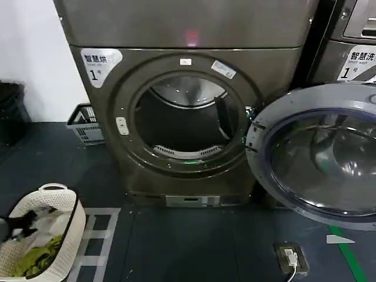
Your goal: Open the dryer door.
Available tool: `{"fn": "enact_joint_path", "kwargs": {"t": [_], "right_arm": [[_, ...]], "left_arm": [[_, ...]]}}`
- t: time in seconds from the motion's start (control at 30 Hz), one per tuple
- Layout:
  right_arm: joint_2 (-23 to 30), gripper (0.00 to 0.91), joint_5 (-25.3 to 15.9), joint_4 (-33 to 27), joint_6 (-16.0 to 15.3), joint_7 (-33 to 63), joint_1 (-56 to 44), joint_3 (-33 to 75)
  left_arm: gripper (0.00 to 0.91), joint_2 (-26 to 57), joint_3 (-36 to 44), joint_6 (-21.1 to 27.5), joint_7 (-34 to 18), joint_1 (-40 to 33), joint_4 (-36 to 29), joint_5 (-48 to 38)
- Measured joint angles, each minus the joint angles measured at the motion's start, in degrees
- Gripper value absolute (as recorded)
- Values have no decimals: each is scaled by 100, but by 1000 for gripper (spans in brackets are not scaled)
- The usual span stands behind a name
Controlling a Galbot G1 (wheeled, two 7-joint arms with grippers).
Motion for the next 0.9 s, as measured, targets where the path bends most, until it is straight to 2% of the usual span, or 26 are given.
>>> {"fn": "enact_joint_path", "kwargs": {"t": [0.23, 0.4, 0.6, 0.9], "right_arm": [[-2, 907, -12, -80, 36, -7, 6, 5], [-22, 907, -12, -128, 81, 2, 8, 8], [-35, 907, 22, -191, 158, 2, 8, 83], [-37, 907, 62, -201, 199, -10, 27, 55]], "left_arm": [[907, 209, -233, 68, 6, -408, 911, -379], [907, 199, -299, 195, -52, -490, 1333, -556], [907, 155, -371, 242, -55, -607, 1701, -603], [907, 142, -349, 249, -4, -643, 1867, -440]]}}
